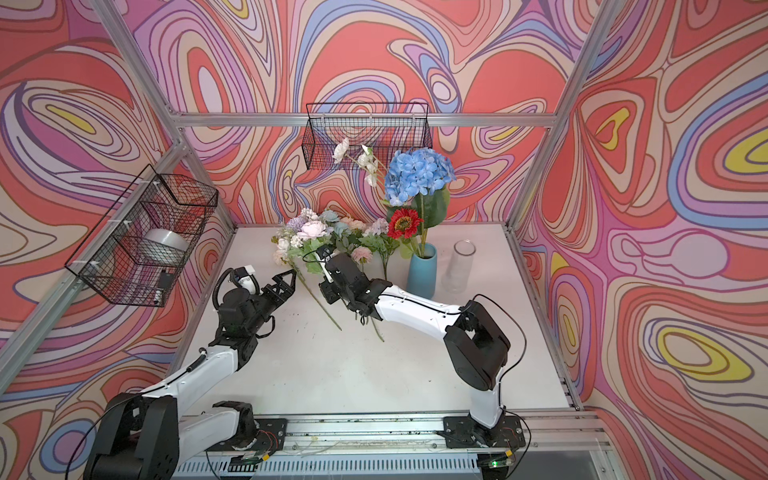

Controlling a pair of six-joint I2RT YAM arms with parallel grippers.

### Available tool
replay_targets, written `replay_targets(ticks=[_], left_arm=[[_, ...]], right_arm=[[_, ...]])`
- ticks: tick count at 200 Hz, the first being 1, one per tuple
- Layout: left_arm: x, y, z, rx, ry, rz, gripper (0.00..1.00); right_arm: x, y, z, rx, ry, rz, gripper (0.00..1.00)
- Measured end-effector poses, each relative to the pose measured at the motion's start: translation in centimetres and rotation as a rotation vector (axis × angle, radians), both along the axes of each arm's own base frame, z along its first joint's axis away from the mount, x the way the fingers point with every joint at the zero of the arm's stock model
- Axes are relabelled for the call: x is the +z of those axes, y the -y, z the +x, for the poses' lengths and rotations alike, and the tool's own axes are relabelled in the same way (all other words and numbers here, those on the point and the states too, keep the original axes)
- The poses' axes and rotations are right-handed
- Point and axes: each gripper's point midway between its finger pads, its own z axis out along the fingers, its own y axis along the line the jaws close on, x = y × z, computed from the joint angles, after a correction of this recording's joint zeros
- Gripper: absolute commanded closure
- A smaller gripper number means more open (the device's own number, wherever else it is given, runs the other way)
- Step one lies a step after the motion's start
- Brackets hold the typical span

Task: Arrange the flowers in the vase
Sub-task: 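Lift the pink rose bunch with the right gripper and carry it beside the vase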

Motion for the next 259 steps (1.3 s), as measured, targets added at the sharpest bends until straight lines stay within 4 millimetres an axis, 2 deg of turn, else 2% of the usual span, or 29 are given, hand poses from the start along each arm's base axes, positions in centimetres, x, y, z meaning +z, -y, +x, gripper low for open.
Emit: replay_targets(ticks=[36, 73, 101, 130, 165, 203, 223, 259], left_arm=[[0.0, 0.6, 0.2, -0.030, 0.006, -0.028, 0.00], [-1.1, 2.1, 0.6, -0.088, -0.008, -0.058, 0.00], [-1.5, 5.3, 0.5, -0.183, -0.019, -0.046, 0.00], [-0.1, 9.7, 0.7, -0.301, 0.021, -0.007, 0.00], [3.4, 15.2, 1.2, -0.432, 0.123, 0.048, 0.00], [6.2, 21.0, 1.3, -0.558, 0.213, 0.093, 0.00], [7.5, 23.4, 1.5, -0.616, 0.253, 0.096, 0.00], [9.7, 26.8, 2.5, -0.699, 0.317, 0.087, 0.00]], right_arm=[[2.4, 1.3, -0.5, 0.021, 0.141, 0.006, 1.00], [8.7, 3.4, -1.5, 0.020, 0.376, 0.088, 1.00], [12.9, 6.3, -2.3, -0.049, 0.543, 0.128, 1.00], [15.5, 9.6, -3.1, -0.143, 0.670, 0.129, 1.00], [16.7, 14.3, -4.0, -0.254, 0.746, 0.136, 1.00], [17.2, 21.5, -4.1, -0.381, 0.749, 0.244, 1.00], [17.1, 24.8, -4.1, -0.454, 0.753, 0.298, 1.00], [16.5, 29.0, -4.0, -0.546, 0.758, 0.354, 1.00]])
